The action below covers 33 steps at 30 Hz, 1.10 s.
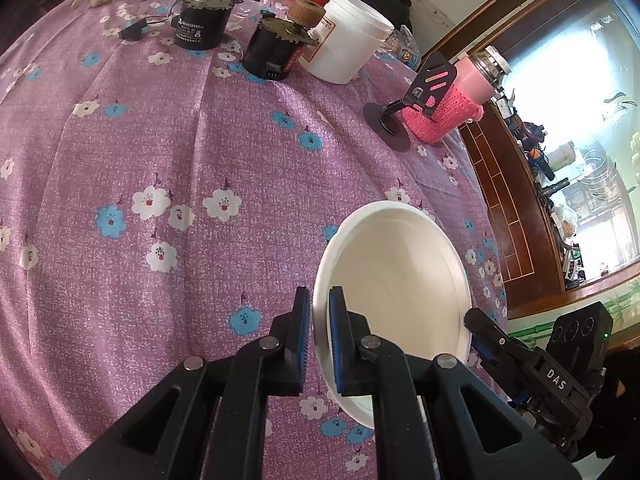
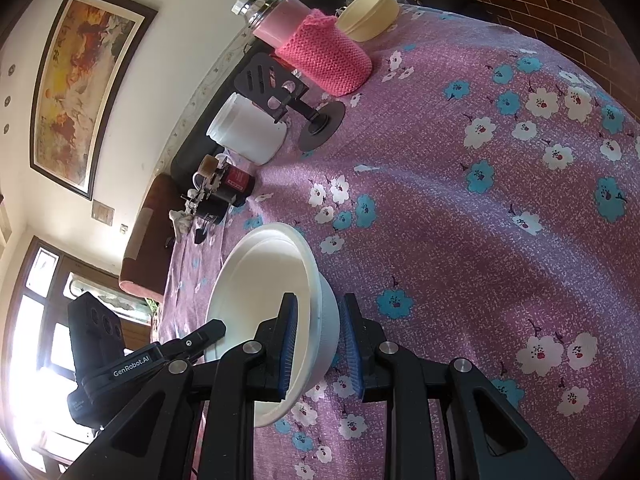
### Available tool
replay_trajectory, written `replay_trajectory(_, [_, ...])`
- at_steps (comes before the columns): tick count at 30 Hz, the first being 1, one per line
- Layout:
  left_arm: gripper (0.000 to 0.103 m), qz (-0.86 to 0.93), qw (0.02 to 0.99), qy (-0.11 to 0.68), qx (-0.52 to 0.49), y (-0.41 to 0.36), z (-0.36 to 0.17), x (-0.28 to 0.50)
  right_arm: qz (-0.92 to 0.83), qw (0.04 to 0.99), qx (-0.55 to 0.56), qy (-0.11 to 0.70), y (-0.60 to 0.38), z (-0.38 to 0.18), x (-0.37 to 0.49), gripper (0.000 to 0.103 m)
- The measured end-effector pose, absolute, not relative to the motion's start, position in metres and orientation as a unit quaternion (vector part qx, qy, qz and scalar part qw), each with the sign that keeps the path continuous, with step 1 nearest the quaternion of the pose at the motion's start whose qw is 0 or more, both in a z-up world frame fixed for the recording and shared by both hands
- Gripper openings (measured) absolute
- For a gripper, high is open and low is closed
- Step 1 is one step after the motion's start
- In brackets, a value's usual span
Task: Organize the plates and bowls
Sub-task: 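Lower the left gripper over the small white bowl and grasp its rim, then lift the small white bowl and carry it to the red plate stack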
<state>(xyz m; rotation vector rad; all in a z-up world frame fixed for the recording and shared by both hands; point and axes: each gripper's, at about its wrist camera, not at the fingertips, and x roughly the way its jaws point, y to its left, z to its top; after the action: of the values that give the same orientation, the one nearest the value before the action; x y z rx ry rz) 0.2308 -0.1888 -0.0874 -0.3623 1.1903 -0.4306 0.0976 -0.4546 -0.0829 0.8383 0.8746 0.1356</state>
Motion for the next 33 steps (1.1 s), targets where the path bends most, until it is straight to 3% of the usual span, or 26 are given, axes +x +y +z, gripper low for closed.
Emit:
replay_trajectory(4, [0.007, -0.203, 0.793, 0.55, -0.167, -0.19, -0.086, 0.23, 0.06, 0.823, 0.389, 0.409, -0.453, -0.082, 0.099, 0.007])
replay_trajectory(20, [0.006, -0.2, 0.803, 0.534, -0.173, -0.179, -0.072, 0.218, 0.055, 0.838, 0.371, 0.396, -0.441, -0.068, 0.094, 0.007])
replay_trajectory(33, [0.006, -0.157, 0.83, 0.499, -0.192, -0.105, -0.033, 0.179, 0.111, 0.842, 0.359, 0.386, -0.378, -0.04, 0.086, 0.007])
